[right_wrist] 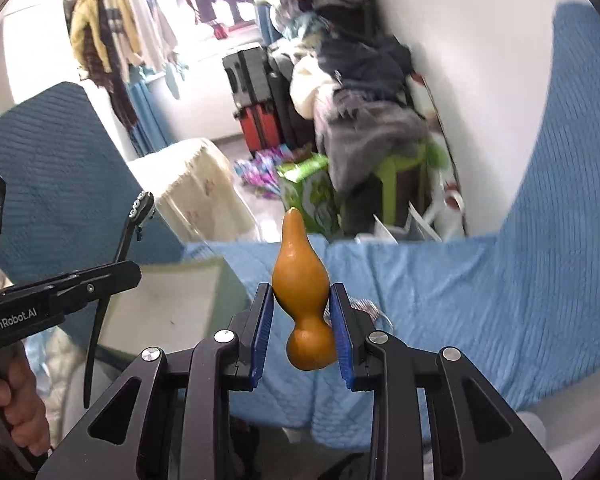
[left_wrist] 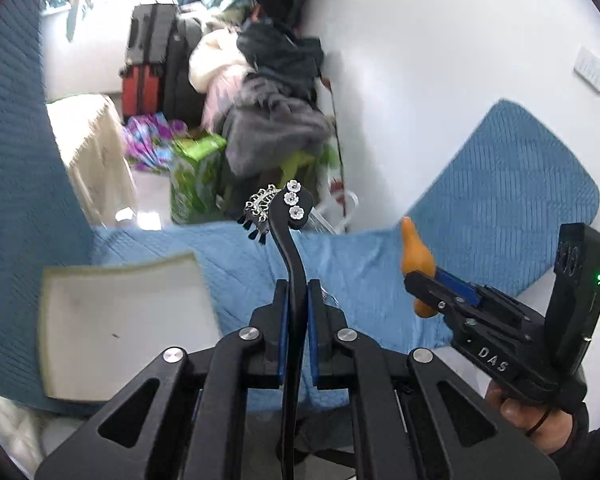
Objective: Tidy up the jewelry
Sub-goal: 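Lift the clip and gourd pendant and carry both over the open box, then open both tools to drop the clip and pendant into the box, then move both tools back over the jewelry pile, then grasp the patterned bangle with the left tool while the right tool grasps the green hat charm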
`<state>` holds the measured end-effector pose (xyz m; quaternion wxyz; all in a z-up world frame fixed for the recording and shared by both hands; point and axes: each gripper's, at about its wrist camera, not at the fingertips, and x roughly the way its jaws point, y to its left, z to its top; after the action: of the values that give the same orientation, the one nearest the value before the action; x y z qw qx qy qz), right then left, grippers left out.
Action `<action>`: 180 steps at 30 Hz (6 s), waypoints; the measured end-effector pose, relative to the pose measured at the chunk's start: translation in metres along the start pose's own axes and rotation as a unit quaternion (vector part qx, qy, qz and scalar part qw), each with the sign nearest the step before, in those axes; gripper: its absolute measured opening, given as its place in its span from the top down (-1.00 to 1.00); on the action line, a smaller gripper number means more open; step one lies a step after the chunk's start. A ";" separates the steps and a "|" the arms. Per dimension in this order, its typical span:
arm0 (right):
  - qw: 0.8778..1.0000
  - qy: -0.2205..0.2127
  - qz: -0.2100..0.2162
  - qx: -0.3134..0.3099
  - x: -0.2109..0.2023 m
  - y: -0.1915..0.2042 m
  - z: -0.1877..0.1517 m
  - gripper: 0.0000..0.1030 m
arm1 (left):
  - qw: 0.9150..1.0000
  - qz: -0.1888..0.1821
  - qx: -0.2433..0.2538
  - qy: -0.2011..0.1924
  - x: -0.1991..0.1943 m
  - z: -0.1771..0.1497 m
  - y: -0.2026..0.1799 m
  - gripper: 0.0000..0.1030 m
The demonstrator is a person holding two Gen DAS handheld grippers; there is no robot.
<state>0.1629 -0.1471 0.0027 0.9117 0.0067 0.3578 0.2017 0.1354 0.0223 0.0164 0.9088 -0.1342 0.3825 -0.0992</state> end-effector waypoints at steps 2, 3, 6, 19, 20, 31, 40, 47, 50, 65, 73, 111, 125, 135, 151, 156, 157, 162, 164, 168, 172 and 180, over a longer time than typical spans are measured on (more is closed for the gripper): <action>1.000 -0.010 0.009 -0.007 -0.002 0.014 0.011 0.49 | 1.000 0.010 -0.004 -0.009 -0.010 0.003 0.008 0.84; 1.000 -0.013 0.013 -0.012 -0.001 0.021 0.015 0.49 | 1.000 0.015 -0.010 -0.014 -0.014 0.004 0.015 0.84; 0.999 -0.015 0.029 -0.026 0.005 0.044 0.023 0.49 | 0.999 0.032 -0.017 -0.018 -0.021 -0.001 0.032 0.84; 0.993 0.079 0.061 -0.067 0.098 0.108 -0.003 0.49 | 0.993 0.077 -0.088 0.031 0.015 -0.022 0.117 0.84; 0.992 0.087 0.062 -0.070 0.105 0.111 -0.007 0.49 | 0.991 0.080 -0.095 0.039 0.022 -0.024 0.124 0.84; 0.976 0.171 0.071 -0.111 0.194 0.142 -0.036 0.49 | 0.975 0.116 -0.146 0.123 0.085 -0.045 0.180 0.84; 0.967 0.205 0.086 -0.123 0.228 0.153 -0.043 0.48 | 0.965 0.137 -0.170 0.146 0.103 -0.054 0.205 0.84; 0.959 0.231 0.083 -0.139 0.237 0.156 -0.050 0.48 | 0.961 0.139 -0.193 0.143 0.097 -0.060 0.217 0.84; 0.960 0.231 0.086 -0.134 0.231 0.153 -0.049 0.47 | 0.963 0.129 -0.191 0.142 0.089 -0.058 0.210 0.83; 0.977 0.159 0.093 -0.112 0.150 0.131 -0.013 0.22 | 0.978 0.127 -0.145 0.074 0.029 -0.026 0.155 -0.03; 0.986 0.083 0.101 -0.103 0.079 0.117 0.011 0.22 | 0.985 0.123 -0.118 0.000 -0.021 -0.011 0.109 -0.03; 0.999 0.004 0.008 -0.043 0.023 -0.033 -0.064 0.12 | 0.997 0.059 -0.031 -0.040 0.048 -0.072 -0.008 -0.02; 0.999 0.052 0.008 0.012 0.062 -0.089 -0.099 0.29 | 0.999 0.021 -0.009 0.029 0.124 -0.099 -0.034 0.14; 0.989 0.138 0.020 0.041 0.117 -0.139 -0.111 0.32 | 0.997 0.024 0.002 0.067 0.189 -0.098 -0.032 0.29; 0.977 0.206 0.027 -0.037 0.175 -0.119 -0.126 0.45 | 0.992 0.041 0.039 0.111 0.243 -0.106 -0.029 0.50; 0.974 0.223 0.005 -0.043 0.184 -0.118 -0.130 0.45 | 0.990 0.056 0.063 0.117 0.250 -0.105 -0.035 0.50; 0.974 0.224 0.004 -0.044 0.186 -0.117 -0.130 0.44 | 0.989 0.057 0.066 0.117 0.251 -0.105 -0.036 0.49; 0.974 0.222 0.003 -0.045 0.186 -0.118 -0.132 0.53 | 0.986 0.075 0.087 0.123 0.259 -0.106 -0.038 0.50; 0.974 0.222 0.005 -0.043 0.185 -0.119 -0.132 0.54 | 0.983 0.077 0.096 0.134 0.264 -0.108 -0.041 0.50; 0.974 0.222 0.007 -0.042 0.184 -0.121 -0.132 0.58 | 0.983 0.082 0.104 0.129 0.267 -0.111 -0.047 0.68; 0.974 0.222 0.008 -0.039 0.183 -0.121 -0.131 0.58 | 0.985 0.079 0.092 0.123 0.263 -0.112 -0.044 0.86; 0.975 0.217 0.002 -0.038 0.173 -0.119 -0.127 0.59 | 0.992 0.047 0.044 0.109 0.246 -0.106 -0.033 0.86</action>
<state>0.2378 -0.2085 -0.2230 0.8116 -0.0714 0.5389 0.2138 0.2259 -0.0960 -0.2091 0.8703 -0.0640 0.4805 -0.0874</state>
